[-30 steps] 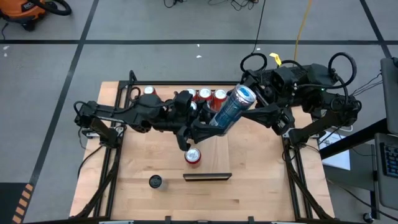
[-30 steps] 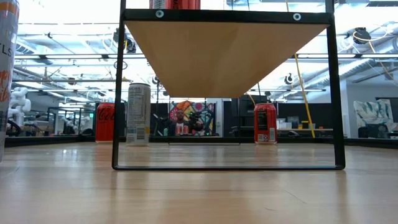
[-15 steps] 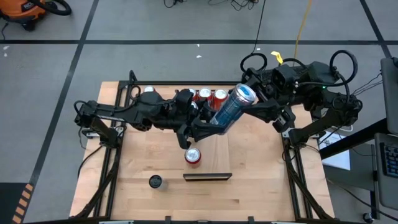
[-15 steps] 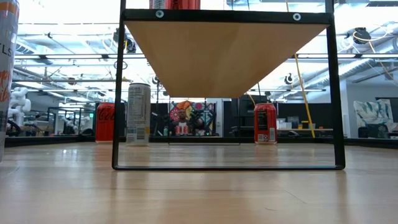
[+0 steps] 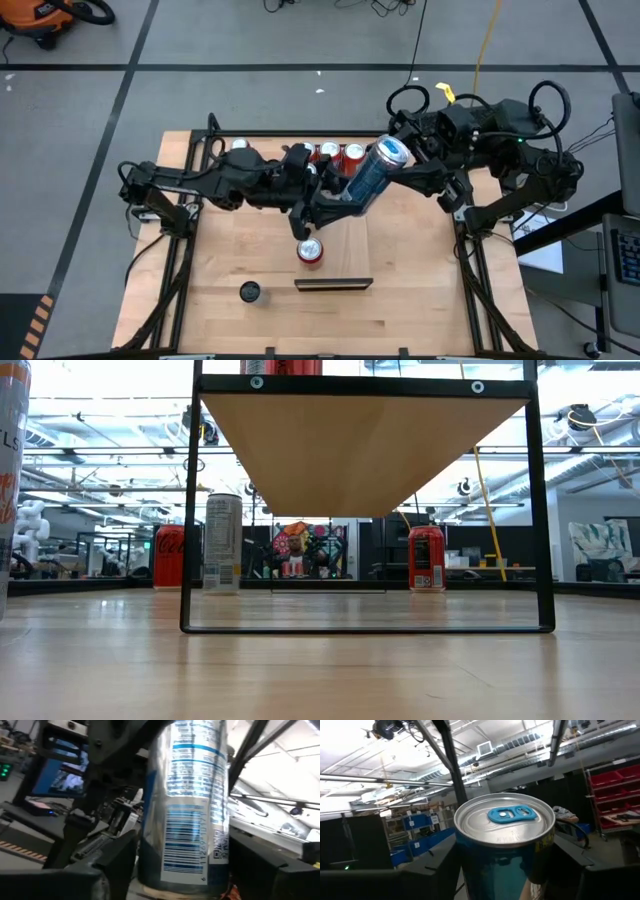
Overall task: Place canned beverage on shelf
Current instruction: Put the blue soda can on the shelf aligned with the other blue soda can
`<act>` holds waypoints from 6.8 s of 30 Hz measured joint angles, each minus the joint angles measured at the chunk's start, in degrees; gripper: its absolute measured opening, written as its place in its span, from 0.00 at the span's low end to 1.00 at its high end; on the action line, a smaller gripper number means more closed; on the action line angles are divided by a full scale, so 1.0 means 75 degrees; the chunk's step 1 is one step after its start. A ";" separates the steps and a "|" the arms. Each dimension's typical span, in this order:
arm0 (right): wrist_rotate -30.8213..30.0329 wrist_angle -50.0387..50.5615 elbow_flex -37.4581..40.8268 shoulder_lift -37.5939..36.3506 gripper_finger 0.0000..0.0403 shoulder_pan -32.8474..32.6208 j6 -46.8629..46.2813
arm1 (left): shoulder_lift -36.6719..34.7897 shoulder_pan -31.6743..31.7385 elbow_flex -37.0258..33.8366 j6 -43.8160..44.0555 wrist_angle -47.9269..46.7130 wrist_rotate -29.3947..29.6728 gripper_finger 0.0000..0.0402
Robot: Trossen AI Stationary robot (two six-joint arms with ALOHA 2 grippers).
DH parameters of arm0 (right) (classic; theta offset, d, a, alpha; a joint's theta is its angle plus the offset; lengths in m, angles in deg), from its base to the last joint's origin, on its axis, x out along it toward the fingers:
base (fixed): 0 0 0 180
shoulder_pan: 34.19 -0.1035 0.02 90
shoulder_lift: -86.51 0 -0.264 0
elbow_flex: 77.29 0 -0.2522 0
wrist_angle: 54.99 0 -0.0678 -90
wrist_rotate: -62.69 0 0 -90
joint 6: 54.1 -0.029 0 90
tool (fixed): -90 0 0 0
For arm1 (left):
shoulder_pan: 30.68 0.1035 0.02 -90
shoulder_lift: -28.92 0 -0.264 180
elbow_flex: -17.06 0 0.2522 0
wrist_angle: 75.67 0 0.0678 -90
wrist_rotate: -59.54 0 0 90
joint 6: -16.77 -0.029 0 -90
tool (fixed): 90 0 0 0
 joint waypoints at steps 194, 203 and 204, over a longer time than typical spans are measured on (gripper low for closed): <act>-0.1723 0.0876 0.7478 -0.1273 0.01 0.1184 -0.0661 | -0.2028 0.0235 -0.0197 -0.0271 -0.8559 0.1771 0.37; -0.1843 0.0659 0.7481 -0.1118 0.03 0.1207 -0.0593 | -0.2028 0.0235 -0.0321 -0.0111 -0.8558 0.1769 0.37; -0.1932 0.0639 0.7481 -0.1109 0.02 0.1218 -0.0586 | -0.2028 0.0235 -0.0321 -0.0113 -0.8559 0.1769 0.37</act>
